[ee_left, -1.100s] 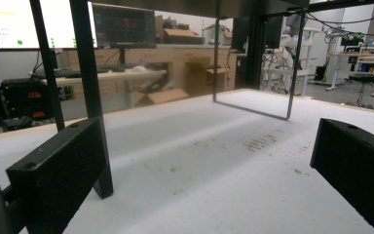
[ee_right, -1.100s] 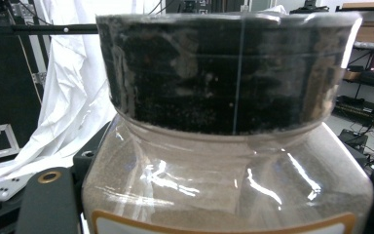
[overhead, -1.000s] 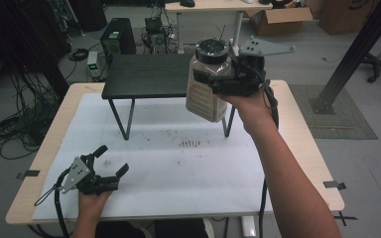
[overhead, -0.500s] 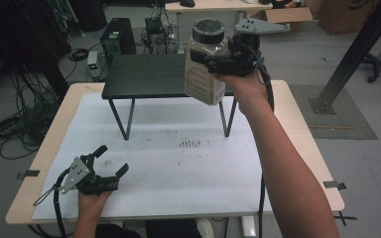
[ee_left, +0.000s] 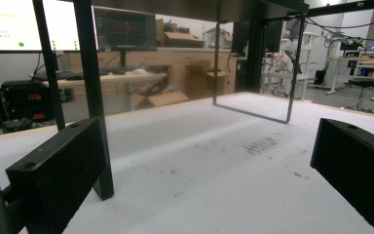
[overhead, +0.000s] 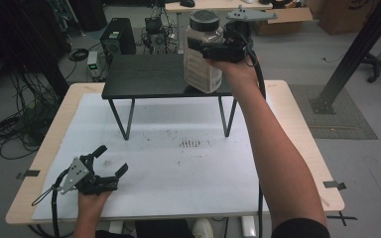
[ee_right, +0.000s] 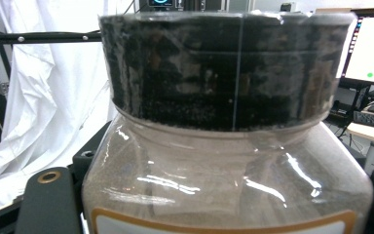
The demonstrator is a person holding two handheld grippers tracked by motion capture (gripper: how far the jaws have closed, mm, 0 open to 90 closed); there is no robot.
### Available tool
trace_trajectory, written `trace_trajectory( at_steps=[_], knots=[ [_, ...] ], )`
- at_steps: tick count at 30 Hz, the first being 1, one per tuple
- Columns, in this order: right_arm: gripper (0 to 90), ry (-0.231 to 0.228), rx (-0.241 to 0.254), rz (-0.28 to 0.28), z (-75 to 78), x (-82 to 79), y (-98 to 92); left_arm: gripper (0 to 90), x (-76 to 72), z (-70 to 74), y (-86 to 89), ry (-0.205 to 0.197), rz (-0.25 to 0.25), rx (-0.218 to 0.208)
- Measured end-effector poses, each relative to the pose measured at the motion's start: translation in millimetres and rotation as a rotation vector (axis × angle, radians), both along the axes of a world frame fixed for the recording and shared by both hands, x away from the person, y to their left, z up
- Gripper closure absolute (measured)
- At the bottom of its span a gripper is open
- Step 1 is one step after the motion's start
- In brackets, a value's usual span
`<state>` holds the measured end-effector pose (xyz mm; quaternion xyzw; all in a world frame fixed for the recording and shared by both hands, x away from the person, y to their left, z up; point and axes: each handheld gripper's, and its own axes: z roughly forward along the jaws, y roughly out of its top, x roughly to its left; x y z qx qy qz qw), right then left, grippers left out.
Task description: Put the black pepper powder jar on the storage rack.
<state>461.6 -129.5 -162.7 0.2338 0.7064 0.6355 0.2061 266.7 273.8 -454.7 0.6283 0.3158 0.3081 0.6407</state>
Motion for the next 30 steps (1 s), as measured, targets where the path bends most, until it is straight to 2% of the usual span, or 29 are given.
trace_trajectory(
  at_steps=[15,23,26,30],
  knots=[
    [22.2,0.013,0.012,-0.035,-11.7,31.4,2.7,0.5,0.0,-0.1,0.3,0.002,0.001,-0.004],
    [22.1,0.024,0.003,-0.028,-20.5,39.4,4.2,0.5,0.0,-0.1,0.3,0.003,0.000,-0.006],
    [22.1,0.012,0.024,-0.019,-23.7,40.9,2.6,0.5,0.0,0.0,0.2,0.003,0.001,-0.004],
    [22.0,-0.001,0.025,-0.009,-25.1,41.3,2.6,0.5,0.1,0.0,0.2,0.003,0.001,-0.003]
  ],
)
